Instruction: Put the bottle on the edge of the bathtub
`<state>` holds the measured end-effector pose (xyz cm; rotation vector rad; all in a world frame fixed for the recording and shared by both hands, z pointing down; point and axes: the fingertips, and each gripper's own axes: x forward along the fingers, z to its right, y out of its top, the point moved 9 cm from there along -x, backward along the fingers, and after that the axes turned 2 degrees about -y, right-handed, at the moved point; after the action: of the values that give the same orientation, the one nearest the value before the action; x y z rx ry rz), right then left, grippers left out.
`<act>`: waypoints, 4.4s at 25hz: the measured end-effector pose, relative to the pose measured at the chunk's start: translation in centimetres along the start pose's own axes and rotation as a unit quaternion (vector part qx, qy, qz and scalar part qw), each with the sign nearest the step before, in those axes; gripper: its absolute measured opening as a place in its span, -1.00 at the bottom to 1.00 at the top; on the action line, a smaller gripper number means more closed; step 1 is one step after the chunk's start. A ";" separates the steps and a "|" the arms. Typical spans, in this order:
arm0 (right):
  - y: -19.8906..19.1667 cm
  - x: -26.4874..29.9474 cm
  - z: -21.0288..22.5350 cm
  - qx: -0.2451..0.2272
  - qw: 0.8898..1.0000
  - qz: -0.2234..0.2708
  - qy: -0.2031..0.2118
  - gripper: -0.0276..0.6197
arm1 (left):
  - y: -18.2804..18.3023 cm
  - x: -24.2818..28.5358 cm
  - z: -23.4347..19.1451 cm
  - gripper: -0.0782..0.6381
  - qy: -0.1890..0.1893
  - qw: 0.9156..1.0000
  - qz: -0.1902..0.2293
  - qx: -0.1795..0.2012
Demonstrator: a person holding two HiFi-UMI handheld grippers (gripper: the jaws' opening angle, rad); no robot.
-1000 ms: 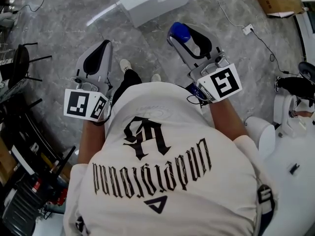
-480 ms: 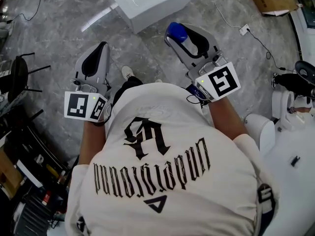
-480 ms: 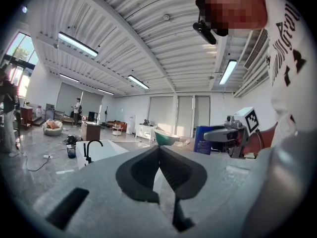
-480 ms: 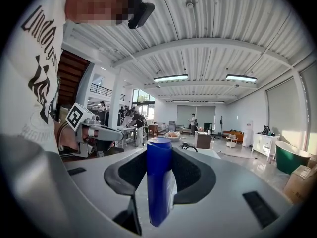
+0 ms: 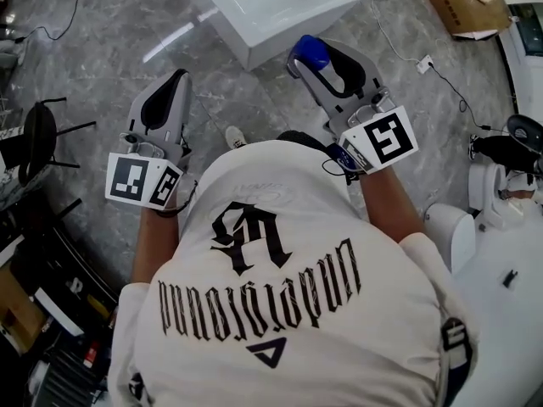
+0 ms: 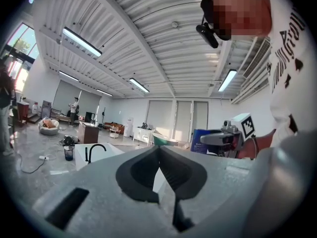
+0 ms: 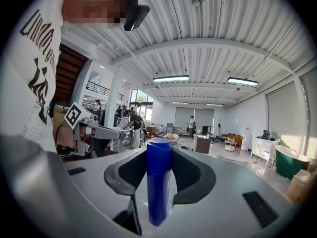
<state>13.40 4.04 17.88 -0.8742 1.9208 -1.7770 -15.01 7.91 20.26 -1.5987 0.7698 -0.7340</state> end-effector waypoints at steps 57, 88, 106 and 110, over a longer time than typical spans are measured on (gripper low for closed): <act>-13.8 30.4 15.5 0.009 0.971 -0.146 0.189 -0.44 | -8.4 17.6 -19.5 -0.74 0.128 0.982 -0.115 -0.072; -28.0 40.1 16.5 -0.001 0.942 -0.231 0.245 -0.45 | -19.2 24.8 -25.4 -0.74 0.111 0.968 -0.193 -0.117; -35.2 42.3 16.9 -0.025 0.929 -0.268 0.255 -0.45 | -25.8 26.6 -27.2 -0.74 0.099 0.955 -0.236 -0.147; -36.7 42.1 16.9 -0.033 0.926 -0.275 0.257 -0.45 | -27.4 26.9 -26.7 -0.74 0.100 0.952 -0.243 -0.159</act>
<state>0.28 -36.86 57.44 -1.1408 2.2058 -2.4828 -18.27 -25.72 52.57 -2.0638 0.6645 -1.1862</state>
